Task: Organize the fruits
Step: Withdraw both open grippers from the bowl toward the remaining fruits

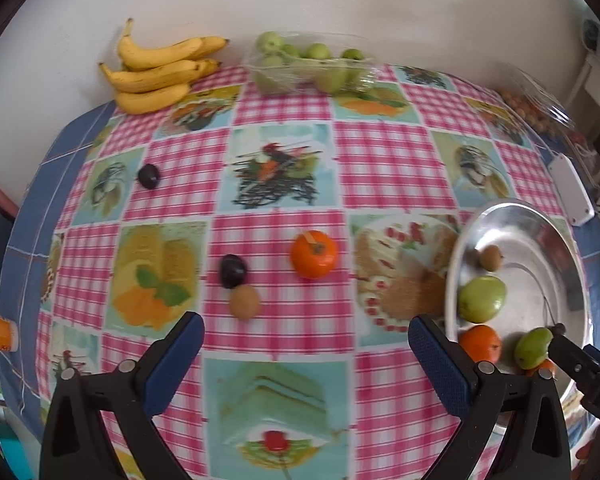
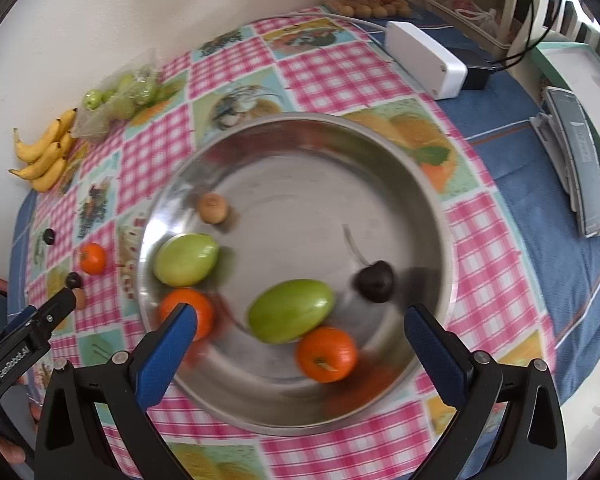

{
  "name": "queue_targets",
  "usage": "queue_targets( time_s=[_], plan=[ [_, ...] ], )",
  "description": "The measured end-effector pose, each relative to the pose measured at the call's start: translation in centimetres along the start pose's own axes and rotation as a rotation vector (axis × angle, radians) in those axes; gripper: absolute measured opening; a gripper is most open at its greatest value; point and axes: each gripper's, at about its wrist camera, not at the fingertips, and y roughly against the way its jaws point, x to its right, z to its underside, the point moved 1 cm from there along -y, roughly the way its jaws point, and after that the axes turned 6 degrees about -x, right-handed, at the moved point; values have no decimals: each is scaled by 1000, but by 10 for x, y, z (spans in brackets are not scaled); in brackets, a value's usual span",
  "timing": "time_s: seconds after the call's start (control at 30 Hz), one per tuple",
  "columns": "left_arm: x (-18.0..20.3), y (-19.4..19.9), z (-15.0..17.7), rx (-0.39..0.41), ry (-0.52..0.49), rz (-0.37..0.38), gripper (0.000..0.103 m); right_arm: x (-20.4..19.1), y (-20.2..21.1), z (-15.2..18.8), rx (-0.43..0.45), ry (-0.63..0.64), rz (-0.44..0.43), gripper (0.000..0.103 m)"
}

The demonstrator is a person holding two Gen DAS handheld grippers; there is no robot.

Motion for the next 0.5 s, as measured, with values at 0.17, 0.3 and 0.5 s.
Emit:
queue_targets(
  time_s=[0.17,0.3,0.5],
  plan=[
    [-27,2,-2,-3,49,8,103,-22,6,2,47,38,-28,103],
    [-46,7,-3,4,76,20,103,-42,8,3,65,70,-57,103],
    [-77,12,-5,18,130,17,103,-81,6,7,80,144,-50,103]
  ],
)
